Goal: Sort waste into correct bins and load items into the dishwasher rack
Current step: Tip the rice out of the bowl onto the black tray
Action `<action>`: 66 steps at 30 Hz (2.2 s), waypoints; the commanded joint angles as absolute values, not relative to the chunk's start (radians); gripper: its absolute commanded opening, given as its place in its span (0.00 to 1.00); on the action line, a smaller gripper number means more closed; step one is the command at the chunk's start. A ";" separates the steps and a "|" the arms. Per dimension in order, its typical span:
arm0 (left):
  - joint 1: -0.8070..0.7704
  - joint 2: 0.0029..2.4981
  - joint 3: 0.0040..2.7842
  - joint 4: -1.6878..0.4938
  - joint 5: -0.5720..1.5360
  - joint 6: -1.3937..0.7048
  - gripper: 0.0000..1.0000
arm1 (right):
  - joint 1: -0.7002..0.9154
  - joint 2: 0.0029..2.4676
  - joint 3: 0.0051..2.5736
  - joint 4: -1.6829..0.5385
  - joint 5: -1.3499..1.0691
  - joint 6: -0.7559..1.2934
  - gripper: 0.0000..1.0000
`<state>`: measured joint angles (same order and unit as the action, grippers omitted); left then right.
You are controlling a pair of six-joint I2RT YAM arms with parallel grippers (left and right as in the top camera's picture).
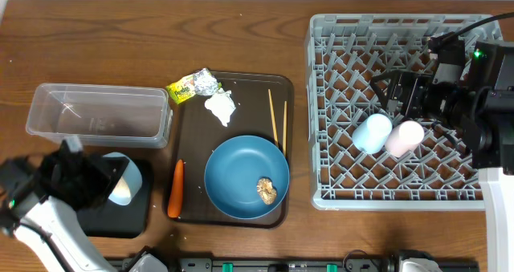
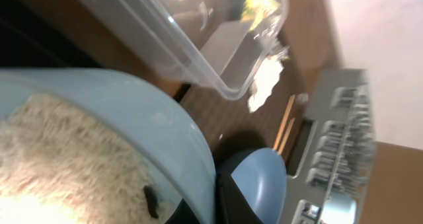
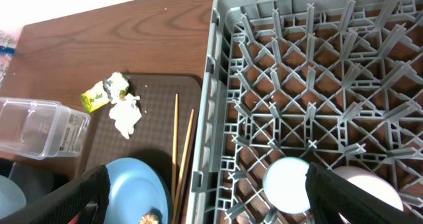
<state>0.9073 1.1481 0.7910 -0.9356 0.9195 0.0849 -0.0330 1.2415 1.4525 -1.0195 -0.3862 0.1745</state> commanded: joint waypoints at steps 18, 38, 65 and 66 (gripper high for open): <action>1.335 1.143 0.496 -0.817 1.573 0.452 0.06 | -0.019 1.242 1.462 -1.010 -0.393 0.187 0.88; 1.338 1.145 0.495 -0.830 1.522 0.480 0.06 | -0.019 1.242 1.462 -1.001 -0.397 0.213 0.89; 1.345 1.141 0.495 -0.871 1.531 0.358 0.06 | -0.019 1.242 1.462 -0.993 -0.401 0.231 0.89; 1.347 1.144 0.496 -0.854 1.549 0.299 0.06 | -0.019 1.242 1.462 -0.988 -0.401 0.232 0.89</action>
